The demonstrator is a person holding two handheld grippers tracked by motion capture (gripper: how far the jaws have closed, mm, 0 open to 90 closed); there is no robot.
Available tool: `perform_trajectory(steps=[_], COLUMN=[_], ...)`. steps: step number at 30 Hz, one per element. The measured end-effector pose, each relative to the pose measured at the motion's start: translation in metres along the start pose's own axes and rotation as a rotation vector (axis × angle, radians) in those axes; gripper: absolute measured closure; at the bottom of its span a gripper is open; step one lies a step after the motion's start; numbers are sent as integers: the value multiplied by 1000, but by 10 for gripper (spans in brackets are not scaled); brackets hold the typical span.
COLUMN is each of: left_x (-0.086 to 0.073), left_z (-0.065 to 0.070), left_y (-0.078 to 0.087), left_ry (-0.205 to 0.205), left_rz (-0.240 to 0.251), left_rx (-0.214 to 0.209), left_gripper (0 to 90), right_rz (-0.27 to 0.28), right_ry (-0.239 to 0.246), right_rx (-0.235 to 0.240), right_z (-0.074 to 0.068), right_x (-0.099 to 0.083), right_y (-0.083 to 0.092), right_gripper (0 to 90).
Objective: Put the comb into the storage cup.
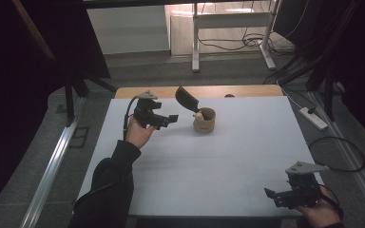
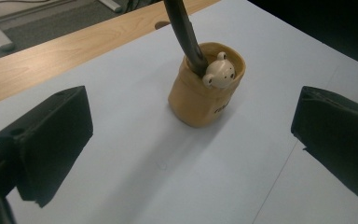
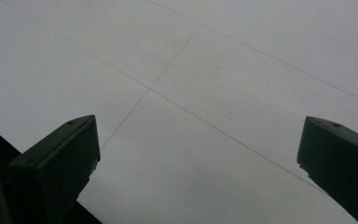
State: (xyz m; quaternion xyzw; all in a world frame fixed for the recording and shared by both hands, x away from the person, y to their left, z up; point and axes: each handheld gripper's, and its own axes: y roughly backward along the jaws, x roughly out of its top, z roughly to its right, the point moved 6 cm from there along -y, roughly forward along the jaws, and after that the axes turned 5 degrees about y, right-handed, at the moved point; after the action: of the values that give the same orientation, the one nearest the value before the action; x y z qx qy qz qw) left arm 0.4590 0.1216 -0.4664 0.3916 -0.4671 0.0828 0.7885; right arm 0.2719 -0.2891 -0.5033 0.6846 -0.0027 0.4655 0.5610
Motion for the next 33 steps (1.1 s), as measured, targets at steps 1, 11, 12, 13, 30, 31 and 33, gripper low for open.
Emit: perform_trajectory(steps=[1, 11, 12, 13, 30, 31, 33], left_x=[-1, -13, -14, -15, -39, -40, -43], left_z=[0, 6, 7, 7, 10, 11, 13], left_y=[1, 3, 3, 4, 19, 19, 20], left_ry=[-3, -30, -35, -33, -7, -12, -13], left_rz=[1, -16, -17, -14, -2, -5, -8], left_rx=[0, -10, -10, -10, -27, -27, -29], left_gripper=[0, 0, 0, 0, 0, 0, 0], right_rz=[0, 2, 2, 3, 3, 3, 3], right_ry=[0, -1, -1, -1, 1, 1, 1], right_rx=[0, -5, -5, -5, -7, -7, -7], right_z=[0, 0, 0, 0, 0, 0, 0], right_x=[0, 0, 0, 0, 0, 0, 0], right_y=[0, 0, 0, 0, 0, 0, 0], right_gripper=[0, 0, 0, 0, 0, 0, 0])
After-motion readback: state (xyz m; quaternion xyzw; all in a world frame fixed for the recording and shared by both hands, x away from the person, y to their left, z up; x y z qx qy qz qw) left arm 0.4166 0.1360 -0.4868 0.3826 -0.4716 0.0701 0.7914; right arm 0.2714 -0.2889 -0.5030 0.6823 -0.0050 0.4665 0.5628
